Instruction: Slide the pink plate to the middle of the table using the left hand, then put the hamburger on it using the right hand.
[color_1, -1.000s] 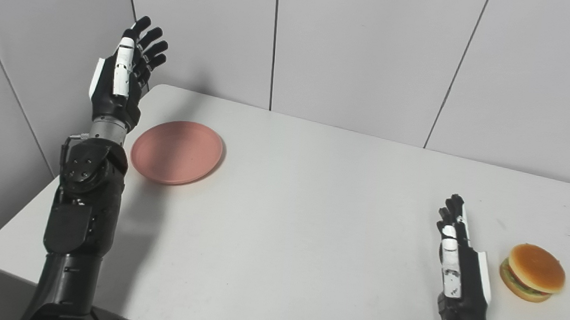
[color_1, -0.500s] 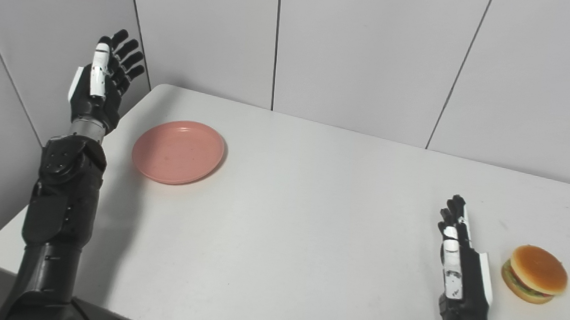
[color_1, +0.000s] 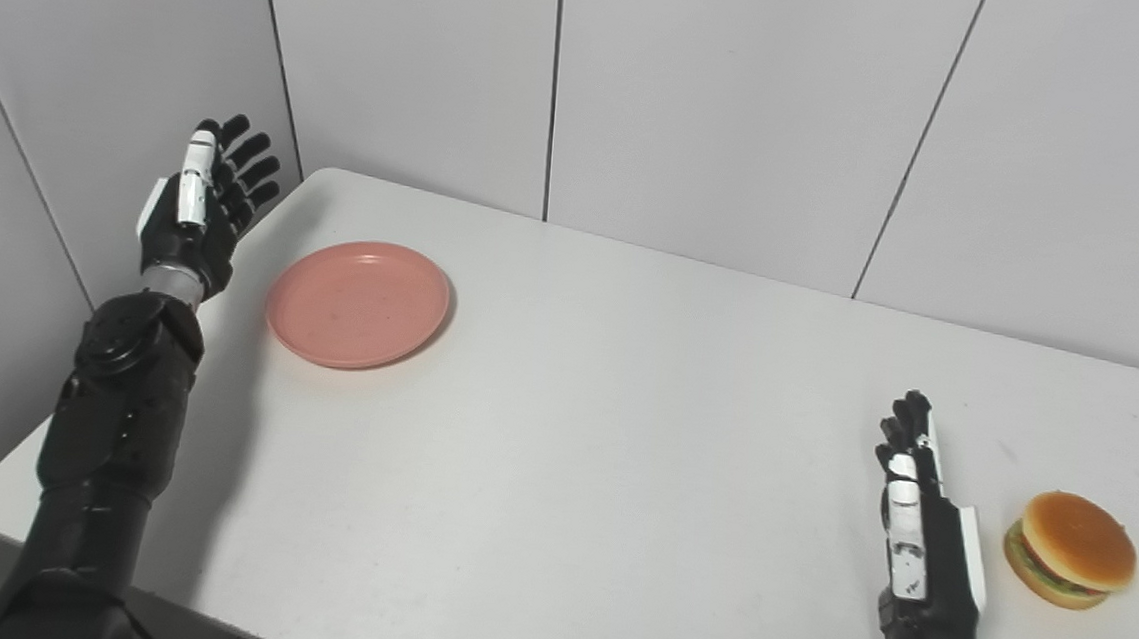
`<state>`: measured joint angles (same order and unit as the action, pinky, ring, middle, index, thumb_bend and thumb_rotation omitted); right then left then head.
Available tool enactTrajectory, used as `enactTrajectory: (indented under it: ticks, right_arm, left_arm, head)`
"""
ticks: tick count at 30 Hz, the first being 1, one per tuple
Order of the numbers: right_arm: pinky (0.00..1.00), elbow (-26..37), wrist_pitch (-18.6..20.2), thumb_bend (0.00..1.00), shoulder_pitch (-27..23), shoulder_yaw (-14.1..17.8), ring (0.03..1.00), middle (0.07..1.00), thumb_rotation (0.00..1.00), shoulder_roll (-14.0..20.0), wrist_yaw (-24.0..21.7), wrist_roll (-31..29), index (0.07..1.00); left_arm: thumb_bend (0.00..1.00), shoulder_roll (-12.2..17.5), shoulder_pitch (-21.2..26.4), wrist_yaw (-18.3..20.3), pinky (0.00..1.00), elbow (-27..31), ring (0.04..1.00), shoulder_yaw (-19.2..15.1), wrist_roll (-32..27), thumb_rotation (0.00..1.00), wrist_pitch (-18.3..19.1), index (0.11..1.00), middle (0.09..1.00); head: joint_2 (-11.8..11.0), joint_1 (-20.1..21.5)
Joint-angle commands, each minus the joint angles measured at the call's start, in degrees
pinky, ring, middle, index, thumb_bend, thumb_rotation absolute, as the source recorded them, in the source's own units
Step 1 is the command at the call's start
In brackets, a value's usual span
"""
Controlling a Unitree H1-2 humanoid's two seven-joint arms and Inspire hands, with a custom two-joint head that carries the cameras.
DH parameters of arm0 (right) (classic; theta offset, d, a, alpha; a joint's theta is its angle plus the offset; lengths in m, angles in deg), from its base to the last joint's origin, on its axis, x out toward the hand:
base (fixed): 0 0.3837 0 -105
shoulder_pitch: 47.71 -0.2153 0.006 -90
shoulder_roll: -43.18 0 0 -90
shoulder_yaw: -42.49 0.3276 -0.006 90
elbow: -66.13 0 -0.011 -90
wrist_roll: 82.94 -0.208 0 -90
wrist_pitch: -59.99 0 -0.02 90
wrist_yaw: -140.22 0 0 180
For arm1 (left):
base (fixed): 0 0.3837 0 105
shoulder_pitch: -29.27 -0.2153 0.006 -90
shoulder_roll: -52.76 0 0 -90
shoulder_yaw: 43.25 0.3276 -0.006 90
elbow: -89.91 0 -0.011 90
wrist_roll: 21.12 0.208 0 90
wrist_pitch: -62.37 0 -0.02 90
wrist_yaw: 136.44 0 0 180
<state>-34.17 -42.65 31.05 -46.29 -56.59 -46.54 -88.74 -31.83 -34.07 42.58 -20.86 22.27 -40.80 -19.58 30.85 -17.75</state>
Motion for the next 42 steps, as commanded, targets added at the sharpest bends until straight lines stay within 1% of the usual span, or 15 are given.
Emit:
enactTrajectory:
  ticks: [1,6,11,14,16,18,20,25,27,31,34,38,42]
  right_arm:
    - [1.00,-2.9,-1.4,0.33,2.8,0.2,0.983,0.985,1.00,-0.3,0.0,-0.1,0.991]
    - [1.00,-2.6,-0.7,0.36,2.9,0.3,0.987,0.992,1.00,-0.2,-0.4,-0.8,0.997]
    - [1.00,-2.8,-1.4,0.33,2.8,0.3,0.988,0.993,1.00,-0.2,-0.8,-1.4,0.999]
    - [1.00,-2.8,-1.5,0.32,2.7,0.3,0.985,0.990,1.00,-0.1,-0.7,-1.3,0.996]
    - [1.00,-2.7,-1.1,0.32,2.7,0.4,0.983,0.989,1.00,-0.2,-0.6,-1.3,0.995]
    - [1.00,-3.2,-1.9,0.33,2.5,0.3,0.980,0.986,1.00,-0.1,-0.3,-0.8,0.993]
    - [1.00,-3.8,-2.6,0.34,2.4,0.4,0.980,0.986,1.00,-0.1,-0.6,-1.1,0.993]
    - [1.00,-3.7,-2.2,0.35,2.3,0.5,0.982,0.989,1.00,-0.1,-0.8,-1.4,0.997]
    - [1.00,-3.5,-2.0,0.36,2.4,0.4,0.983,0.987,1.00,0.0,-0.6,-1.0,0.993]
    - [1.00,-3.6,-1.8,0.35,2.2,0.4,0.977,0.984,1.00,-0.1,-0.5,-0.9,0.990]
    - [1.00,-4.2,-2.7,0.34,2.1,0.3,0.979,0.986,1.00,-0.1,-0.6,-0.7,0.992]
    - [1.00,-3.0,-1.4,0.33,2.4,0.2,0.982,0.989,1.00,-0.2,-0.3,-0.5,0.996]
    - [1.00,-2.9,-1.3,0.35,2.5,0.1,0.983,0.991,1.00,-0.2,-0.1,0.1,1.000]
  left_arm:
    - [0.36,1.7,3.1,0.8,0.91,-0.3,0.888,-0.5,-0.5,1.00,-2.9,0.879,0.883]
    - [0.38,1.9,3.7,0.1,0.91,-3.5,0.894,-0.4,-0.3,1.00,-3.4,0.882,0.890]
    - [0.37,2.5,3.8,0.6,0.94,-6.1,0.915,-0.4,-0.6,1.00,-3.8,0.905,0.920]
    - [0.37,3.0,4.0,0.9,0.92,-8.1,0.915,-0.3,-0.3,1.00,-4.5,0.908,0.921]
    - [0.37,3.1,3.8,1.0,0.92,-8.1,0.915,-0.1,-0.2,1.00,-4.6,0.906,0.919]
    - [0.37,3.4,3.9,0.9,0.91,-9.3,0.907,-0.2,-0.2,1.00,-4.6,0.897,0.908]
    - [0.37,3.6,3.8,1.3,0.91,-10.4,0.907,-0.2,-0.5,1.00,-4.9,0.897,0.907]
    - [0.37,3.8,3.5,2.4,0.91,-11.9,0.911,-0.1,-0.7,1.00,-5.7,0.901,0.910]
    - [0.37,4.2,3.9,3.4,0.93,-14.4,0.915,0.0,-0.7,1.00,-6.5,0.910,0.918]
    - [0.37,4.1,4.3,3.7,0.92,-16.6,0.897,0.4,-0.3,1.00,-7.7,0.900,0.902]
    - [0.37,3.6,4.2,4.0,0.90,-17.0,0.887,0.7,-0.6,1.00,-7.8,0.888,0.887]
    - [0.38,3.2,3.8,5.3,0.90,-17.2,0.895,0.8,-1.7,1.00,-7.6,0.891,0.893]
    - [0.38,2.0,3.3,4.4,0.89,-15.3,0.883,1.0,-2.3,1.00,-5.2,0.879,0.881]
  head:
    - [0.1,-0.1]
    - [0.4,-0.1]
    - [0.3,-0.6]
    - [0.3,-0.6]
    - [0.3,-0.5]
    - [0.4,-0.5]
    - [0.4,-0.5]
    - [0.6,-0.4]
    - [0.6,-0.3]
    - [0.6,0.0]
    - [0.4,0.1]
    - [0.6,0.2]
    - [0.8,0.3]
